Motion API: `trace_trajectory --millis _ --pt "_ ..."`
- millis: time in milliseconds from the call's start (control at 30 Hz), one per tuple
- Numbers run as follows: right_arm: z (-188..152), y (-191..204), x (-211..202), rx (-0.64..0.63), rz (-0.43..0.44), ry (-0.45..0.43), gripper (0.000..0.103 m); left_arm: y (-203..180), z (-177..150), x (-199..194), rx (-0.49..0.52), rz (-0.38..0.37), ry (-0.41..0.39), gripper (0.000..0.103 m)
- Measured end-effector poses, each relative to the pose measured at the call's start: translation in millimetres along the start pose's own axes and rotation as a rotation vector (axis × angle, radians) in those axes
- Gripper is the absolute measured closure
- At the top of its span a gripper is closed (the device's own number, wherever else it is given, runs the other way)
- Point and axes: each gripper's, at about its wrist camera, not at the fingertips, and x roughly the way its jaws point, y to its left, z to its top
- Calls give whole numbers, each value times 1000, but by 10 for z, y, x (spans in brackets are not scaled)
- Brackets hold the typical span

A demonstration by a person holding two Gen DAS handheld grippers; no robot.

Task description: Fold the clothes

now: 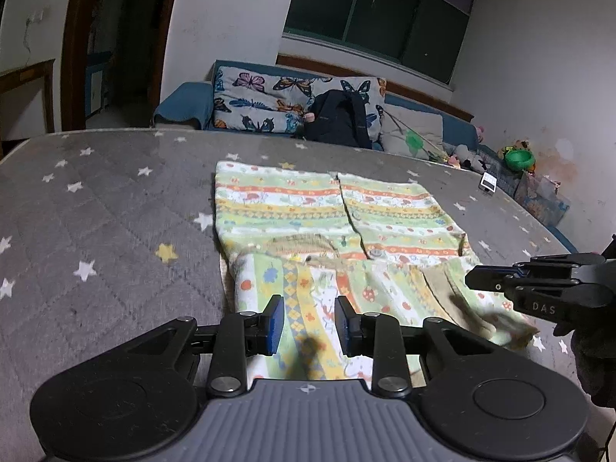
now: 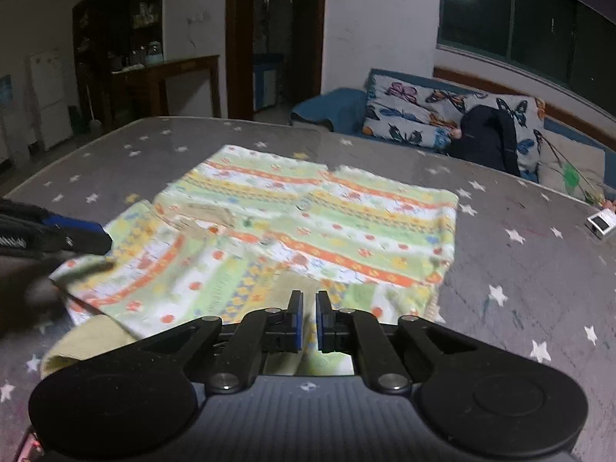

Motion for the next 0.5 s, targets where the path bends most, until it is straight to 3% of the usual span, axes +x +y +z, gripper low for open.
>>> trace_trajectory --millis 200,333,500 --pt "84 -16 -39 30 51 -45 84 -106 83 162 22 -26 1 72" --pt "49 65 109 32 113 -12 83 -119 23 331 32 -17 44 72" --pt "-82 103 250 7 118 34 82 -36 -78 376 30 1 58 73"
